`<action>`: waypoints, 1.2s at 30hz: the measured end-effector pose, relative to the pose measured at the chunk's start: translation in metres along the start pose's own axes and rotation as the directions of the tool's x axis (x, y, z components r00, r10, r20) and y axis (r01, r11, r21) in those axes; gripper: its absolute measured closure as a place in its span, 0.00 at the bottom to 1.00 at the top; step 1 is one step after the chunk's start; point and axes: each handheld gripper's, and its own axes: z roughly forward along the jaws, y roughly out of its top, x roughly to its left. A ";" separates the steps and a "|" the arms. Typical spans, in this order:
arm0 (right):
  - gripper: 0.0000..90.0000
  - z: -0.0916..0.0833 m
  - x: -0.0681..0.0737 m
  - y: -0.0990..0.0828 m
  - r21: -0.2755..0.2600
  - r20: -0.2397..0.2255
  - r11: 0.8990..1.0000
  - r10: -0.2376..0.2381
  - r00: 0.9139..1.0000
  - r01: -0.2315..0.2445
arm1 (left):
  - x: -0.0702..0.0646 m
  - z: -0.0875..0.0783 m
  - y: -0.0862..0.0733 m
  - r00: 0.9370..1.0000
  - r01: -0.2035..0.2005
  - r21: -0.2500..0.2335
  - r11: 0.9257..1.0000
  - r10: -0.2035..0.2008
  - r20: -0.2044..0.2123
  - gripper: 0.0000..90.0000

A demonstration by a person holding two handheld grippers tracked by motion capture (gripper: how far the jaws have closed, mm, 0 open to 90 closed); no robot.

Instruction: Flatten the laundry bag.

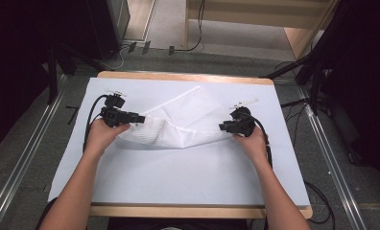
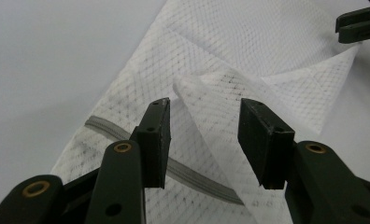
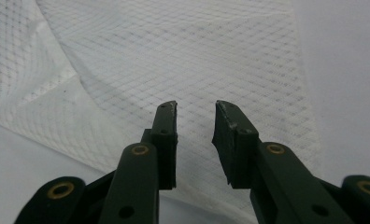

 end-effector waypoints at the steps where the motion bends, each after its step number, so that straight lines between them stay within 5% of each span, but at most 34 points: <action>1: 0.77 -0.001 0.001 -0.001 -0.002 -0.006 1.000 0.004 1.000 -0.004 | -0.001 0.002 0.002 1.000 -0.005 0.005 1.000 0.005 0.001 0.61; 13: 0.58 -0.005 0.003 -0.011 -0.022 -0.034 1.000 0.013 0.999 -0.014 | 0.005 0.028 0.007 1.000 0.013 0.058 0.998 -0.014 0.006 0.61; 16: 0.57 -0.006 0.001 -0.012 -0.022 -0.031 0.999 0.028 0.999 -0.029 | 0.006 0.032 0.006 0.998 0.025 0.074 0.997 -0.029 0.054 0.75; 21: 0.57 -0.008 -0.002 -0.013 -0.031 -0.027 0.999 0.034 0.999 -0.035 | -0.001 0.031 0.007 0.996 -0.027 0.067 0.997 0.020 0.091 1.00; 29: 0.58 -0.010 -0.007 -0.013 -0.035 -0.015 0.998 0.049 0.999 -0.049 | -0.019 0.004 0.006 0.987 -0.104 -0.028 0.994 0.107 0.120 1.00; 36: 0.73 -0.014 -0.019 -0.012 -0.034 -0.009 0.994 0.101 0.995 -0.102 | -0.039 -0.017 -0.003 0.976 -0.158 -0.083 0.984 0.168 0.136 1.00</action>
